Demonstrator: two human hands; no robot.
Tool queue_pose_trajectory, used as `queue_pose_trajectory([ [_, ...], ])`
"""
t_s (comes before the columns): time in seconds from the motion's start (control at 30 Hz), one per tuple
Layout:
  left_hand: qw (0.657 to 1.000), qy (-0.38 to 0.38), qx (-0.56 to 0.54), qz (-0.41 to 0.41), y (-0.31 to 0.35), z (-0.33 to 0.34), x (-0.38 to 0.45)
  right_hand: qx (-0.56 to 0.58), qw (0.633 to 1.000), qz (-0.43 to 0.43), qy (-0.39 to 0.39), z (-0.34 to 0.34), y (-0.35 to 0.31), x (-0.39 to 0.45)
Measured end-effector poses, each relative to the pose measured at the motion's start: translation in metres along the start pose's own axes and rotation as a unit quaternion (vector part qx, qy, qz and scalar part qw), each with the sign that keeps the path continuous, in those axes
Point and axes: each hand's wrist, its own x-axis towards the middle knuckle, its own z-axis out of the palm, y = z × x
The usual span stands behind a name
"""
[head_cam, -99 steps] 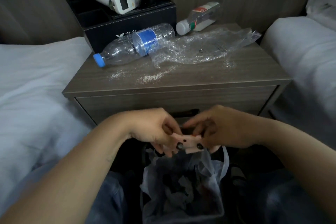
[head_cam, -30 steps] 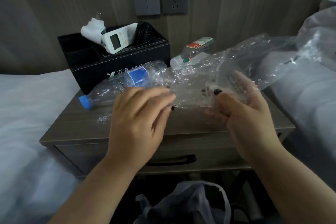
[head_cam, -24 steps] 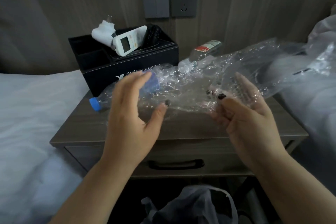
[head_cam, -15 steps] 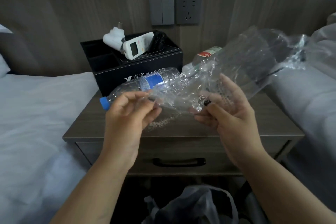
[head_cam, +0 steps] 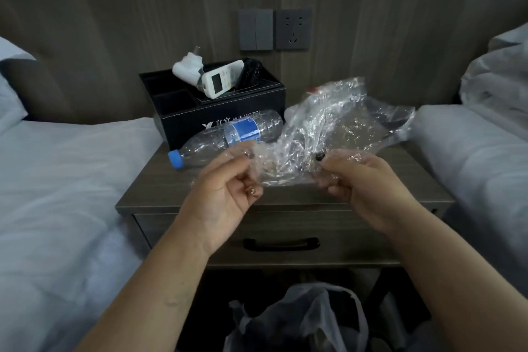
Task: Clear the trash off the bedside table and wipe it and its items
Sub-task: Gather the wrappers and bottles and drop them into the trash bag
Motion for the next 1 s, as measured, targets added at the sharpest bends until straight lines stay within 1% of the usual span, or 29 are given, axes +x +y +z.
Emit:
queue_pose_trajectory([
  [0.07,0.993,0.015,0.110,0.048,0.006,-0.004,0.001,0.028,0.999,0.044,0.012,-0.008,-0.009,0.000],
  [0.1,0.983,0.030,0.162,0.075,0.009,-0.006,0.001,0.047,0.997,0.054,0.025,-0.011,-0.016,0.000],
  [0.13,0.972,0.052,0.205,0.100,0.012,-0.006,0.001,0.057,0.996,0.046,0.041,-0.015,-0.025,0.001],
  [0.17,0.960,0.078,0.238,0.127,0.013,-0.005,0.002,0.053,0.996,0.012,0.068,-0.018,-0.035,0.002],
  [0.2,0.948,0.103,0.258,0.154,0.015,-0.003,0.003,0.015,0.993,-0.047,0.108,-0.022,-0.045,0.004],
  [0.23,0.941,0.118,0.261,0.179,0.017,0.000,0.005,-0.072,0.976,-0.123,0.167,-0.026,-0.055,0.006],
  [0.27,0.941,0.122,0.246,0.199,0.019,0.004,0.006,-0.187,0.937,-0.202,0.215,-0.026,-0.066,0.004],
  [0.3,0.943,0.117,0.225,0.216,0.021,0.009,0.009,-0.282,0.890,-0.280,0.224,-0.022,-0.075,0.001],
  [0.33,0.945,0.107,0.209,0.228,0.023,0.013,0.011,-0.343,0.850,-0.350,0.194,-0.015,-0.081,-0.002],
  [0.37,0.946,0.093,0.200,0.236,0.023,0.017,0.014,-0.377,0.825,-0.398,0.137,-0.006,-0.083,-0.007],
  [0.4,0.950,0.074,0.190,0.237,0.023,0.020,0.016,-0.396,0.812,-0.423,0.074,0.005,-0.082,-0.010],
  [0.43,0.955,0.054,0.176,0.233,0.022,0.023,0.018,-0.418,0.798,-0.433,0.024,0.016,-0.077,-0.013],
  [0.47,0.961,0.036,0.158,0.223,0.020,0.025,0.019,-0.458,0.776,-0.433,-0.007,0.025,-0.070,-0.013],
  [0.53,0.971,0.022,0.125,0.203,0.017,0.026,0.021,-0.551,0.722,-0.416,-0.031,0.034,-0.053,-0.010],
  [0.57,0.975,0.018,0.111,0.192,0.015,0.025,0.023,-0.576,0.713,-0.399,-0.030,0.034,-0.045,-0.008],
  [0.63,0.983,-0.008,0.081,0.162,0.013,0.023,0.026,-0.573,0.725,-0.382,-0.002,0.030,-0.033,-0.001],
  [0.73,0.993,-0.055,0.017,0.107,0.009,0.025,0.026,-0.542,0.732,-0.409,0.053,0.022,-0.026,0.006],
  [0.8,0.995,-0.062,-0.013,0.072,0.006,0.026,0.026,-0.512,0.736,-0.439,0.066,0.018,-0.026,0.009],
  [0.87,0.997,-0.055,0.000,0.059,0.004,0.029,0.028,-0.489,0.738,-0.456,0.091,0.013,-0.030,0.009],
  [0.9,0.996,-0.048,0.037,0.066,0.003,0.030,0.028,-0.476,0.741,-0.462,0.106,0.011,-0.032,0.009],
  [0.93,0.991,-0.034,0.100,0.086,0.002,0.032,0.028,-0.461,0.748,-0.463,0.120,0.010,-0.035,0.008],
  [0.97,0.975,-0.014,0.187,0.123,0.000,0.033,0.026,-0.445,0.758,-0.459,0.130,0.010,-0.039,0.007],
  [1.0,0.948,0.001,0.270,0.167,-0.002,0.035,0.024,-0.432,0.768,-0.451,0.137,0.011,-0.041,0.006],
])
